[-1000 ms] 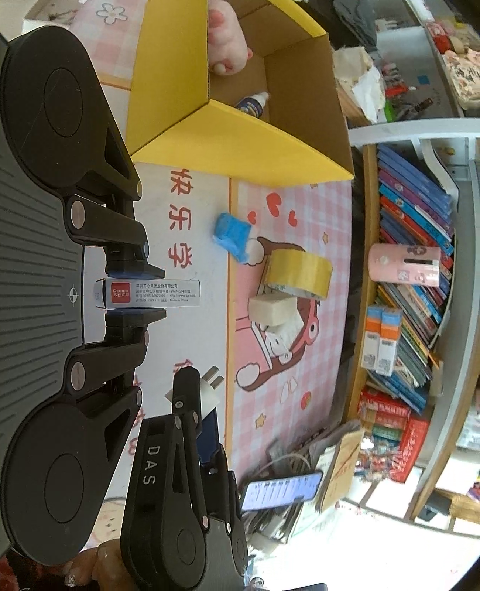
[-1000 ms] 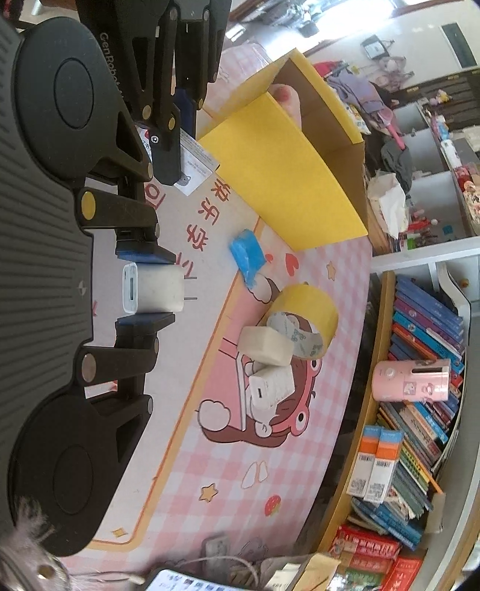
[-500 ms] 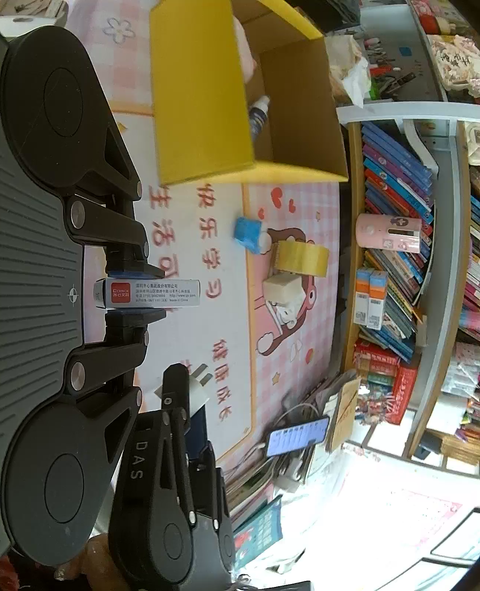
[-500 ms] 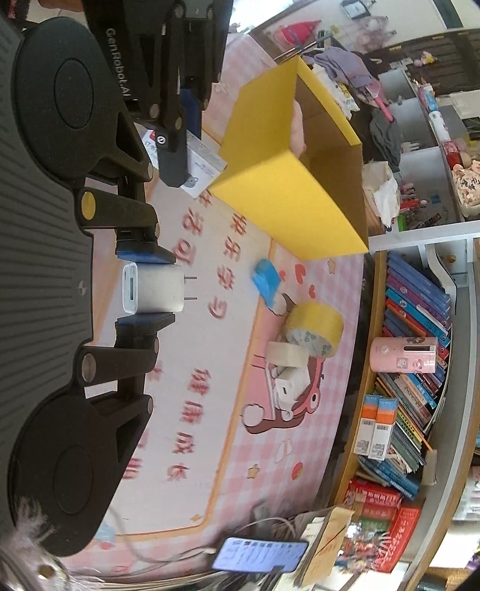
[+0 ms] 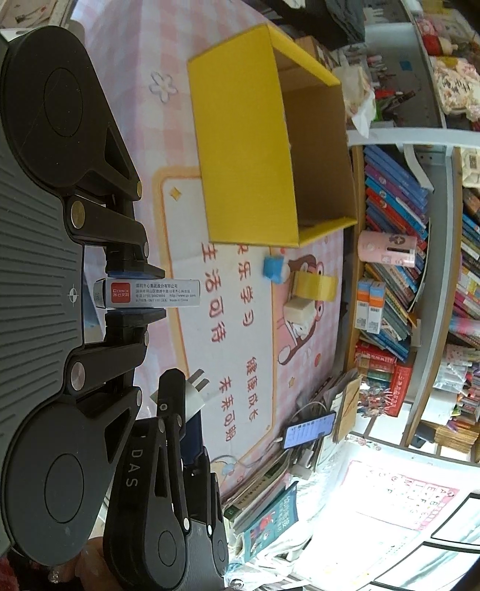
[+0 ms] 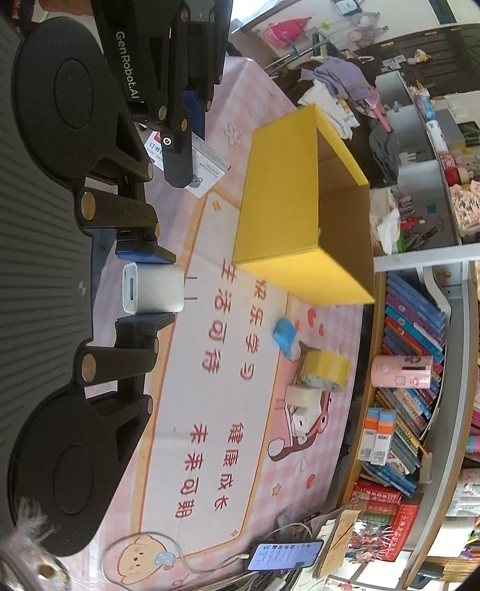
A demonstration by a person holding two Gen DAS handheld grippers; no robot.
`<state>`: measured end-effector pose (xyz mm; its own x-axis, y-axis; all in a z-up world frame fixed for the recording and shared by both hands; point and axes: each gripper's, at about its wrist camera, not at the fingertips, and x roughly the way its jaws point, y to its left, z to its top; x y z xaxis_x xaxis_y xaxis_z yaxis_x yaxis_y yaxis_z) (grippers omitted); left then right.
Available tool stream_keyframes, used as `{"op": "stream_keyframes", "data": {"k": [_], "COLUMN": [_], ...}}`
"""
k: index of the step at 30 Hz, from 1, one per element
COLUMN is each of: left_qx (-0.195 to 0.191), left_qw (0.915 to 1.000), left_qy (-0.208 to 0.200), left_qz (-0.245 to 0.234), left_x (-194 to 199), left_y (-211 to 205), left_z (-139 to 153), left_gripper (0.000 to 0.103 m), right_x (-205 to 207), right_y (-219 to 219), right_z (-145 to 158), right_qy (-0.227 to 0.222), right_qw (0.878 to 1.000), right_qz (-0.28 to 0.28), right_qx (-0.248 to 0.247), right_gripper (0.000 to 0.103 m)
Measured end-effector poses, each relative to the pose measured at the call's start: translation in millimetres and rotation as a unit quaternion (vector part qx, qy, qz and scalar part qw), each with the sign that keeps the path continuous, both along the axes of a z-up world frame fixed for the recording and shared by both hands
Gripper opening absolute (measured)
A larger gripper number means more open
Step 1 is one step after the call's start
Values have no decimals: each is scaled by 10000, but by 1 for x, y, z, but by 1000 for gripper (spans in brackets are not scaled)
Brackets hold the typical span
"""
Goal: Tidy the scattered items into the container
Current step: 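Carry the medicine box and white charger with both tools over the yellow box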
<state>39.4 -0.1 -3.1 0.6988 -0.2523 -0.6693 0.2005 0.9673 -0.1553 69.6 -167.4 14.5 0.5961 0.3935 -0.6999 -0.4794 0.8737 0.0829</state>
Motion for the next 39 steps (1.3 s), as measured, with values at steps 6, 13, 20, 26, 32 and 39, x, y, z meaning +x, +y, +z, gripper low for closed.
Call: {"op": "stream_keyframes", "data": {"k": [6,13,20,26,32,39], "left_qx": [-42,-48,-62,-63,-104,-182], "left_qw": [9996,9984,9966,9951,9924,9912], "left_qy": [-21,-9,36,82,56,152], "left_qz": [265,565,819,984,1224,1301], "left_x": [-13,-26,-37,-42,-42,-29], "left_y": [22,43,59,69,83,89], "left_z": [0,-1,-3,-5,-2,-6], "left_gripper": [13,13,13,13,13,13], "right_x": [-10,-17,-20,-22,-18,-6], "right_y": [22,46,66,80,92,98], "right_z": [1,0,-1,-3,0,2], "right_qy": [-8,28,34,84,31,-18], "right_qw": [9997,9985,9966,9951,9934,9916], "right_qz": [229,546,815,984,1147,1295], "right_qx": [-48,-76,-91,-84,-50,-70], "right_gripper": [25,25,25,25,25,25]}}
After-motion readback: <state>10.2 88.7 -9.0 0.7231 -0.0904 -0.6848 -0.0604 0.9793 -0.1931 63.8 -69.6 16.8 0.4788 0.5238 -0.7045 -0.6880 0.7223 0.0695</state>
